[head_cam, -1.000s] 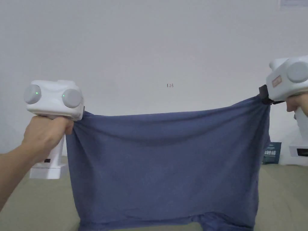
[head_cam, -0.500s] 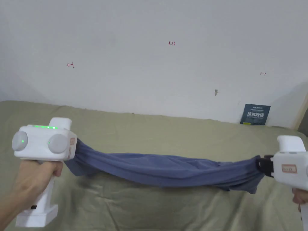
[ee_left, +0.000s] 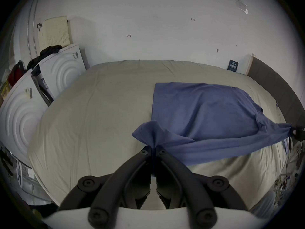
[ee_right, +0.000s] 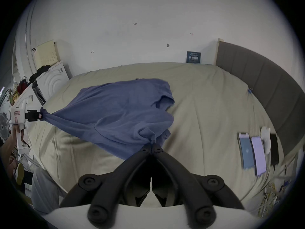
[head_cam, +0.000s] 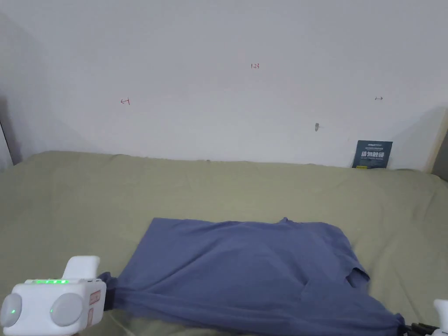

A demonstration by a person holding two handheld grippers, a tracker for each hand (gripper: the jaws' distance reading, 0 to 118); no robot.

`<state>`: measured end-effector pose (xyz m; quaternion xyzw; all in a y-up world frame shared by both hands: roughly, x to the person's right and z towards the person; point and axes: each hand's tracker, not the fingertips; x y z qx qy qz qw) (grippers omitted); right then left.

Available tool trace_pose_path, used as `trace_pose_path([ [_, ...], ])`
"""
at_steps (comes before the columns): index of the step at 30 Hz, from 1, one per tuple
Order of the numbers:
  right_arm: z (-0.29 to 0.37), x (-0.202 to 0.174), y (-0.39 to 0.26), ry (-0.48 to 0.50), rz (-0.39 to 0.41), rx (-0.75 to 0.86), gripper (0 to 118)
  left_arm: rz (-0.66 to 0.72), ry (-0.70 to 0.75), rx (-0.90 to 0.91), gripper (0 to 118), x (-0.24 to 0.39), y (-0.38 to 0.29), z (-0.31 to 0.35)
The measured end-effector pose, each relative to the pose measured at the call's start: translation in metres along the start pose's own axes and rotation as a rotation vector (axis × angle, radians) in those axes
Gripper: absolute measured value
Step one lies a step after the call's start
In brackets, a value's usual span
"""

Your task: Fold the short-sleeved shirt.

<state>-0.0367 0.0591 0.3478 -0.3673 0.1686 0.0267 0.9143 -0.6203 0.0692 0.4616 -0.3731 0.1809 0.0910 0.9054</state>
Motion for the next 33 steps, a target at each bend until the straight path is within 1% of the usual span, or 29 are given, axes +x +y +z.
trace_pose_path([
  [3,0.023,-0.001,-0.027,0.025,0.006,-0.025,0,0.008,0.003,0.001,0,-0.016,-0.025,0.006],
  [4,0.030,-0.003,-0.035,0.018,0.003,-0.023,0,0.013,-0.002,-0.009,0,-0.021,-0.031,0.007],
  [6,0.036,-0.001,-0.050,0.023,-0.002,-0.054,0,0.040,-0.015,-0.023,0,-0.022,-0.051,0.019],
  [7,0.037,0.004,-0.059,0.024,-0.007,-0.052,0,0.034,-0.020,-0.032,0,-0.024,-0.057,0.020],
  [10,0.042,0.003,-0.075,0.024,-0.012,-0.074,0,0.038,-0.015,-0.047,0,-0.031,-0.076,0.021],
  [12,0.042,0.006,-0.087,0.035,-0.023,-0.092,0,0.046,-0.016,-0.060,0,-0.036,-0.086,0.024],
  [15,0.033,0.007,-0.095,0.034,-0.011,-0.115,0,0.021,-0.007,-0.074,0,-0.039,-0.099,0.024],
  [18,0.027,0.009,-0.097,0.030,-0.037,-0.127,0,0.000,0.009,-0.084,0,-0.026,-0.107,0.034],
  [19,0.032,0.005,-0.093,0.028,-0.035,-0.123,3,-0.010,0.015,-0.086,0,-0.025,-0.109,0.034],
  [20,0.035,0.003,-0.090,0.023,-0.040,-0.121,15,-0.001,0.010,-0.082,0,-0.023,-0.109,0.035],
  [21,0.035,0.003,-0.089,0.023,-0.051,-0.124,45,0.005,0.004,-0.085,6,-0.022,-0.109,0.034],
  [22,0.035,0.002,-0.088,-0.007,-0.063,-0.130,99,0.011,-0.003,-0.090,38,-0.021,-0.108,0.034],
  [23,0.034,0.002,-0.086,-0.027,-0.063,-0.125,118,0.010,0.001,-0.096,86,-0.019,-0.107,0.035],
  [24,0.033,0.002,-0.085,-0.017,-0.064,-0.127,118,0.014,0.014,-0.102,118,-0.019,-0.108,0.037],
  [25,0.035,0.002,-0.084,-0.011,-0.067,-0.124,118,0.022,0.012,-0.115,115,-0.022,-0.105,0.035],
  [26,0.043,-0.002,-0.082,-0.025,-0.077,-0.081,118,0.021,0.014,-0.110,115,-0.022,-0.109,0.041],
  [27,0.046,-0.003,-0.083,-0.017,-0.074,-0.093,118,0.038,0.030,-0.062,115,-0.019,-0.117,0.045],
  [28,0.049,-0.006,-0.083,-0.022,-0.069,-0.100,118,0.036,0.017,-0.079,116,-0.016,-0.122,0.048],
  [30,0.056,-0.015,-0.082,-0.027,-0.041,-0.069,118,0.059,-0.008,-0.041,116,-0.025,-0.098,0.057],
  [33,0.039,-0.022,-0.070,-0.016,-0.022,-0.062,118,0.048,-0.020,-0.034,116,-0.021,-0.095,0.069],
])
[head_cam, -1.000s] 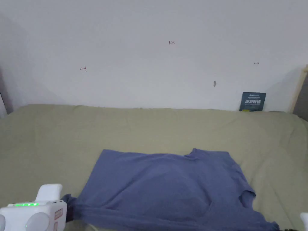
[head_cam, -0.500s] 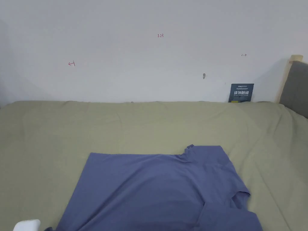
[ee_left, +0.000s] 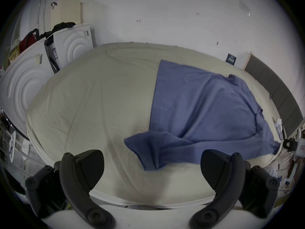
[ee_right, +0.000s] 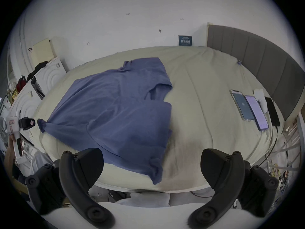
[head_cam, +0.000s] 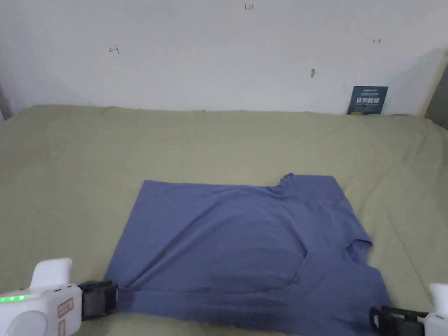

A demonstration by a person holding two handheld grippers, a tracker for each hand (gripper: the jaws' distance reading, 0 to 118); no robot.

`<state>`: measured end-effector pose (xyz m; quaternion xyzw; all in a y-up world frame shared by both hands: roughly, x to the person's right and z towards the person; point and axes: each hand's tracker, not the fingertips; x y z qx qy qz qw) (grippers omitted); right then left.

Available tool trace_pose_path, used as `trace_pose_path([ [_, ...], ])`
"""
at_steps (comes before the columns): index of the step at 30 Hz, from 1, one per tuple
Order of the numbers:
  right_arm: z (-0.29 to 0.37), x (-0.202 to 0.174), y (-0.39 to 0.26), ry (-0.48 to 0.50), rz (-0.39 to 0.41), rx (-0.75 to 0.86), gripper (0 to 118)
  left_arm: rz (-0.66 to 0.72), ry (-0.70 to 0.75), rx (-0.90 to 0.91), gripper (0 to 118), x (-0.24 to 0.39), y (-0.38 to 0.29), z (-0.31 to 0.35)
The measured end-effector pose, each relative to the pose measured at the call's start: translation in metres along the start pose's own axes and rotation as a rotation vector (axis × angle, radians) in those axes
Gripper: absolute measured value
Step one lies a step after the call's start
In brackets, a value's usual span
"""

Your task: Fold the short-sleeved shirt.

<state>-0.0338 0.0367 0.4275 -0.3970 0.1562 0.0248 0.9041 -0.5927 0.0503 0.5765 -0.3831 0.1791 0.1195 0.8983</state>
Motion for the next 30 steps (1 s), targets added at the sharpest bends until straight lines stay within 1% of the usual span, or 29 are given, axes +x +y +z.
trace_pose_path([
  [1,0.000,-0.003,0.001,-0.006,0.018,0.010,118,-0.005,0.003,0.003,115,0.002,0.000,0.004],
  [2,-0.002,-0.004,-0.004,-0.008,0.058,0.033,117,-0.014,0.001,0.009,114,0.002,-0.001,0.005],
  [3,-0.003,-0.005,-0.007,-0.016,0.069,0.039,114,-0.017,0.002,0.017,110,0.002,-0.003,0.007],
  [4,-0.004,-0.006,-0.008,-0.017,0.069,0.036,98,-0.009,0.005,0.021,95,-0.001,-0.005,0.009],
  [5,-0.002,-0.006,-0.010,-0.015,0.062,0.057,73,0.002,-0.001,0.023,71,-0.004,-0.007,0.011],
  [6,0.020,-0.021,-0.004,-0.015,0.078,0.089,37,0.012,-0.011,0.025,34,-0.005,-0.009,0.013],
  [7,0.026,-0.027,-0.005,-0.027,0.074,0.095,1,0.017,-0.012,0.029,0,-0.005,-0.012,0.014],
  [8,0.030,-0.029,-0.007,-0.056,0.077,0.118,1,0.032,0.003,0.028,0,-0.009,-0.014,0.014],
  [9,0.035,-0.033,-0.006,-0.054,0.072,0.117,1,0.023,0.008,0.036,0,-0.016,-0.014,0.014],
  [10,0.028,-0.022,-0.007,-0.001,0.042,0.082,1,0.022,0.003,0.028,0,-0.020,-0.014,0.014],
  [11,0.027,-0.017,-0.007,0.013,0.029,0.073,1,0.033,-0.008,0.011,0,-0.022,-0.015,0.013],
  [13,0.030,-0.018,-0.008,-0.011,0.037,0.074,1,0.041,-0.005,0.009,0,-0.025,-0.018,0.014],
  [17,0.030,-0.006,-0.015,0.001,0.025,0.060,1,0.040,-0.014,0.005,0,-0.030,-0.016,0.009],
  [18,0.027,-0.008,-0.016,0.000,0.028,0.053,1,0.048,-0.029,0.009,11,-0.031,-0.014,0.008],
  [19,0.025,-0.008,-0.017,-0.002,0.029,0.053,1,0.052,-0.038,0.010,65,-0.032,-0.010,0.005],
  [20,0.025,-0.008,-0.017,-0.004,0.032,0.050,1,0.053,-0.034,0.002,111,-0.033,-0.006,-0.001],
  [21,0.025,-0.006,-0.017,-0.003,0.032,0.046,1,0.046,-0.036,-0.024,118,-0.034,-0.001,-0.009],
  [22,0.023,-0.008,-0.017,-0.003,0.034,0.042,1,0.046,-0.042,-0.083,114,-0.035,0.001,-0.021],
  [23,0.022,-0.008,-0.017,-0.002,0.023,0.037,1,0.001,-0.044,0.003,114,-0.031,-0.004,-0.026],
  [25,0.021,-0.005,-0.017,0.003,0.011,0.029,1,0.018,-0.028,-0.083,115,-0.020,0.020,-0.049],
  [27,0.006,0.007,-0.028,-0.001,0.005,0.023,1,0.015,-0.014,-0.092,115,-0.010,0.030,-0.068],
  [28,0.005,0.010,-0.028,0.000,0.002,0.017,1,0.010,-0.013,-0.112,115,-0.031,0.014,-0.068],
  [29,0.004,0.012,-0.028,0.006,-0.003,0.010,1,0.011,-0.008,-0.118,113,-0.037,0.009,-0.070],
  [30,0.008,0.007,-0.027,0.006,0.002,0.006,1,0.013,-0.012,-0.125,110,-0.037,0.008,-0.072],
])
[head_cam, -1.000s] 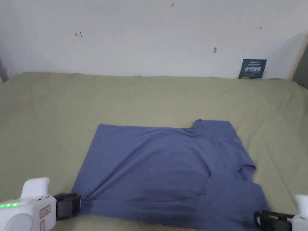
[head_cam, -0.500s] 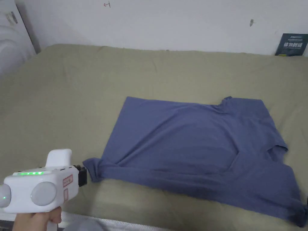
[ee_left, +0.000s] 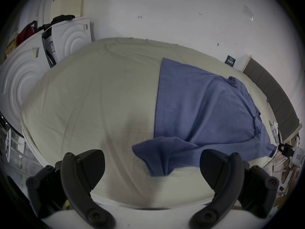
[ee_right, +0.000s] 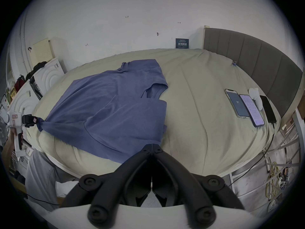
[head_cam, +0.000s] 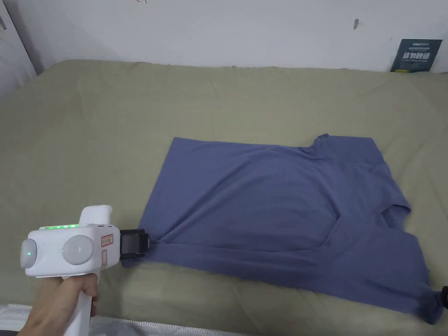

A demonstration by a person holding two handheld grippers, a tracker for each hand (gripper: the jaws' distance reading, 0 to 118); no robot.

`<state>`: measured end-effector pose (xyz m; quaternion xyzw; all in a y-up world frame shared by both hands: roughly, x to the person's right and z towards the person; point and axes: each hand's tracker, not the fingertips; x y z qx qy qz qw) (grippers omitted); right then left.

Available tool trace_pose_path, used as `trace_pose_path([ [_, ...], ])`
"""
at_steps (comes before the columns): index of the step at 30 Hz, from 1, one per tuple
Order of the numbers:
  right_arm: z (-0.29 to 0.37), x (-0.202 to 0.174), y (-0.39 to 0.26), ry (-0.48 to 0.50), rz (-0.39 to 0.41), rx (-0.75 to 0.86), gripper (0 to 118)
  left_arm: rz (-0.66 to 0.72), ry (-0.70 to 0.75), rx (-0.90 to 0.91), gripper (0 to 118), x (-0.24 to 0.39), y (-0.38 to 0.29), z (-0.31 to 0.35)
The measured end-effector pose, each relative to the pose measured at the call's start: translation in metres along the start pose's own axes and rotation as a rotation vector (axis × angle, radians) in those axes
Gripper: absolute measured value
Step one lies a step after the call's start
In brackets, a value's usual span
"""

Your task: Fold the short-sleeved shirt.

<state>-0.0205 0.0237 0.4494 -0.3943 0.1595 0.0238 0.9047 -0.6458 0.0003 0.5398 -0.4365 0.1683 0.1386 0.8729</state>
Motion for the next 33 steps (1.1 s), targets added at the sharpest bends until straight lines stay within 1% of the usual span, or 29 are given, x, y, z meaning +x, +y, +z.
trace_pose_path([
  [1,0.003,-0.003,0.000,-0.002,-0.001,0.000,1,0.000,0.002,-0.003,95,0.001,0.000,-0.001],
  [2,0.003,-0.003,0.000,-0.002,0.003,-0.001,1,0.000,-0.003,0.002,68,0.009,-0.007,0.014],
  [3,0.004,-0.003,-0.001,-0.003,0.008,-0.002,1,-0.014,-0.034,0.012,22,0.013,-0.011,0.022],
  [4,0.002,-0.004,-0.002,-0.002,0.014,-0.001,1,-0.024,-0.037,0.011,1,0.017,-0.013,0.024],
  [5,0.001,-0.004,-0.002,-0.001,0.014,-0.002,1,-0.033,-0.005,0.051,1,0.019,-0.015,0.027],
  [7,0.000,-0.002,-0.001,0.005,0.015,-0.009,2,-0.022,-0.032,0.029,1,0.013,-0.011,0.032],
  [8,0.000,-0.003,-0.001,0.010,0.016,-0.017,15,-0.011,-0.038,0.030,1,0.011,-0.010,0.034],
  [9,0.000,-0.005,-0.001,0.004,0.018,-0.023,49,-0.005,-0.038,0.029,1,0.010,-0.008,0.035],
  [10,-0.003,-0.004,0.000,0.011,0.016,-0.037,106,-0.007,-0.026,0.041,1,0.013,-0.012,0.035],
  [11,-0.007,-0.003,-0.001,0.039,0.012,-0.071,118,-0.003,-0.029,0.041,1,0.014,-0.013,0.036],
  [12,-0.011,0.001,-0.005,0.047,0.001,-0.089,118,-0.008,-0.029,0.041,1,0.016,-0.012,0.038],
  [13,-0.016,0.003,-0.001,0.084,0.019,-0.067,118,-0.013,-0.023,0.042,1,0.019,-0.012,0.040],
  [14,-0.020,0.003,0.000,0.066,0.017,-0.103,118,-0.014,-0.026,0.043,1,0.019,-0.012,0.042],
  [16,-0.027,-0.001,-0.005,0.064,0.057,-0.105,117,-0.023,-0.025,0.051,1,0.021,-0.012,0.043],
  [17,-0.032,-0.004,-0.008,0.053,0.077,-0.132,114,-0.024,-0.022,0.052,1,0.022,-0.011,0.043],
  [18,-0.038,-0.004,-0.010,0.060,0.081,-0.135,105,-0.026,-0.018,0.052,1,0.023,-0.011,0.042],
  [19,-0.045,-0.002,-0.011,0.068,0.094,-0.143,83,-0.023,-0.014,0.049,1,0.023,-0.012,0.041],
  [20,-0.042,-0.004,-0.007,0.058,0.095,-0.142,55,-0.021,-0.014,0.044,1,0.023,-0.012,0.040],
  [21,-0.041,-0.004,-0.005,0.053,0.107,-0.138,20,-0.019,-0.011,0.042,1,0.023,-0.012,0.040],
  [22,-0.042,-0.004,-0.004,0.045,0.117,-0.144,6,-0.017,-0.009,0.038,1,0.021,-0.012,0.039],
  [24,-0.040,-0.004,-0.008,0.055,0.129,-0.120,6,-0.020,0.001,0.030,1,0.020,-0.013,0.037],
  [26,-0.036,-0.002,-0.007,0.082,0.112,-0.132,6,-0.013,-0.002,0.025,1,0.019,-0.013,0.037],
  [28,-0.019,-0.007,-0.001,0.062,0.109,-0.101,6,-0.010,-0.005,0.024,1,0.018,-0.011,0.037],
  [30,-0.008,-0.010,0.006,0.076,0.084,-0.090,5,-0.012,-0.007,0.026,1,0.017,-0.008,0.038],
  [33,-0.009,-0.007,0.019,0.089,0.076,-0.067,5,0.001,-0.027,0.036,1,0.014,0.004,0.040],
])
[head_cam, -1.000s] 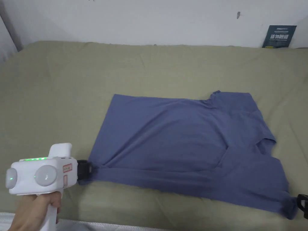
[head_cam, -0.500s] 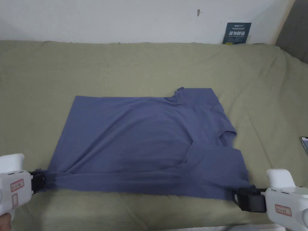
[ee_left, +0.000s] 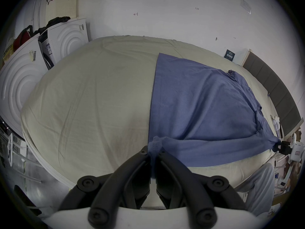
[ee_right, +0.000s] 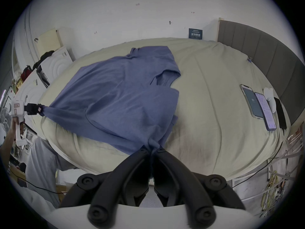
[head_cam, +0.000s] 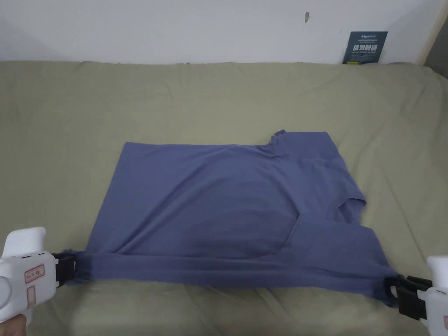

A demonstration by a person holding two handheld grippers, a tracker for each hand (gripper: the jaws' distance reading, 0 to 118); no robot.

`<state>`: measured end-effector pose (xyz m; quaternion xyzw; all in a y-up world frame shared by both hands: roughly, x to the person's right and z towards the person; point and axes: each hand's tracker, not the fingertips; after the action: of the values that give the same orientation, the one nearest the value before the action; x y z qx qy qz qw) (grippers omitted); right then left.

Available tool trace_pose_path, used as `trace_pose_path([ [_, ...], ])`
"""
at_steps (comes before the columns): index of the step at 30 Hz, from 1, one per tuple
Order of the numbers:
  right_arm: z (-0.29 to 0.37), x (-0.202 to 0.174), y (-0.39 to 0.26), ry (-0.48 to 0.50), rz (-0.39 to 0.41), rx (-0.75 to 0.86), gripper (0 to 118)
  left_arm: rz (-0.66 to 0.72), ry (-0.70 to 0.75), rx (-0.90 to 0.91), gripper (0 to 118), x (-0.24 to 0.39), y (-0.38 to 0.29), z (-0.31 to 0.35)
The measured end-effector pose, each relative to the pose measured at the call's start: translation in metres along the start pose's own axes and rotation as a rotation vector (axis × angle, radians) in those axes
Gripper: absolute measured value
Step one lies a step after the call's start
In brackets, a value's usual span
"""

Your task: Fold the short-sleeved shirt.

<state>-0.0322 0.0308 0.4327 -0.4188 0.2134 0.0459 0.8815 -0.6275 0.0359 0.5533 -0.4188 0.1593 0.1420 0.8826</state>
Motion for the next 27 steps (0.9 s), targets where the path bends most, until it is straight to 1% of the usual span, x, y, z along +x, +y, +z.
trace_pose_path([
  [5,0.000,0.009,0.037,0.003,-0.008,0.052,5,-0.026,-0.013,0.031,1,0.005,0.027,0.003],
  [10,-0.014,0.015,0.084,-0.010,0.022,0.082,5,-0.040,-0.016,0.048,1,0.012,0.067,-0.011],
  [14,-0.039,0.022,0.123,-0.030,0.040,0.079,5,-0.059,-0.014,0.055,1,0.022,0.104,-0.033],
  [18,-0.077,0.035,0.155,-0.035,0.031,0.053,5,-0.065,-0.003,0.045,1,0.031,0.135,-0.066],
  [19,-0.084,0.034,0.158,-0.059,0.018,0.043,6,-0.064,-0.001,0.039,1,0.033,0.141,-0.074],
  [22,-0.114,0.041,0.175,-0.068,0.045,-0.017,6,-0.053,0.005,0.024,1,0.038,0.152,-0.097],
  [23,-0.129,0.043,0.178,-0.089,0.044,-0.030,6,-0.053,0.009,0.013,1,0.039,0.152,-0.103],
  [25,-0.148,0.051,0.183,-0.095,0.025,-0.064,6,-0.067,0.011,-0.012,1,0.042,0.156,-0.121],
  [27,-0.162,0.056,0.181,-0.092,-0.017,-0.102,6,-0.074,0.018,-0.029,1,0.044,0.156,-0.136],
])
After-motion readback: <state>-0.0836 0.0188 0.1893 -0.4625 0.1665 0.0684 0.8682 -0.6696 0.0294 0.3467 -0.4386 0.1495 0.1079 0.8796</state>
